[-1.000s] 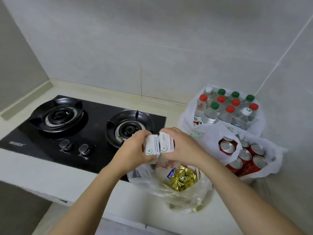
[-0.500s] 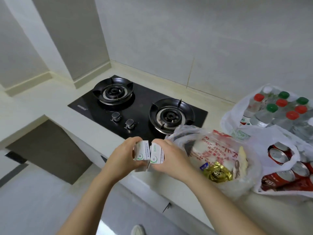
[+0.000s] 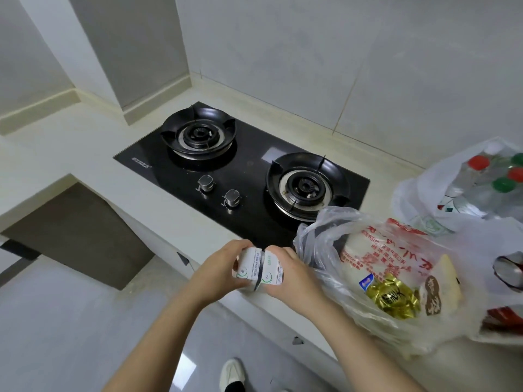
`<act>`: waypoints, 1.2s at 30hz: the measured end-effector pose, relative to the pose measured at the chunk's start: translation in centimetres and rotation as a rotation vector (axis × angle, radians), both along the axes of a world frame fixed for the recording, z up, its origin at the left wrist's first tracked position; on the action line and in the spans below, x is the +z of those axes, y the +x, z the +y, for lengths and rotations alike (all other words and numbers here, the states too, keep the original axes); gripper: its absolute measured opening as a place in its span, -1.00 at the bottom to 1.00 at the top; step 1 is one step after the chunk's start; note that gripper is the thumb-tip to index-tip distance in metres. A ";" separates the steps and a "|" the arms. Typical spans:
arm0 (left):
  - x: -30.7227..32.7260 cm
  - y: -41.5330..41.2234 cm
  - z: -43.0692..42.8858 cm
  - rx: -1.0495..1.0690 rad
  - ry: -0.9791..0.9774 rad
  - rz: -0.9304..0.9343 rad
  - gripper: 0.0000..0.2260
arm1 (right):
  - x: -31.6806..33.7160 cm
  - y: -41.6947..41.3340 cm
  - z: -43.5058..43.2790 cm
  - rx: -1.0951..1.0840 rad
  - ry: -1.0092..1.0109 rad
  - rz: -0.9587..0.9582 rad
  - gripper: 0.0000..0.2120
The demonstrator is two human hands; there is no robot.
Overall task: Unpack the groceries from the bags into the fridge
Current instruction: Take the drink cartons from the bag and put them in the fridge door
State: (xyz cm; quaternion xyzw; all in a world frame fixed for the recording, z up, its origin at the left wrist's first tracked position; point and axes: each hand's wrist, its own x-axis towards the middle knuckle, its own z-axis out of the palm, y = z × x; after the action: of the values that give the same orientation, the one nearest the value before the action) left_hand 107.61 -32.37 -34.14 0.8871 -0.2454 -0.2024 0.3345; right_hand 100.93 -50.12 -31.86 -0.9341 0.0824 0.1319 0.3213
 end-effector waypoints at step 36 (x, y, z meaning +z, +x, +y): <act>1.6 0.9 3.8 0.176 -0.334 0.135 -0.39 | -0.4 1.2 0.5 -0.143 0.637 0.027 -0.28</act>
State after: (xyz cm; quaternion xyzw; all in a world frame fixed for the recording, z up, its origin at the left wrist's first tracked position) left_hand 108.46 -28.59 -32.58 0.8218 -0.1740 -0.1879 0.5090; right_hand 102.13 -49.57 -32.23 -0.7765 0.1066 0.1405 0.6049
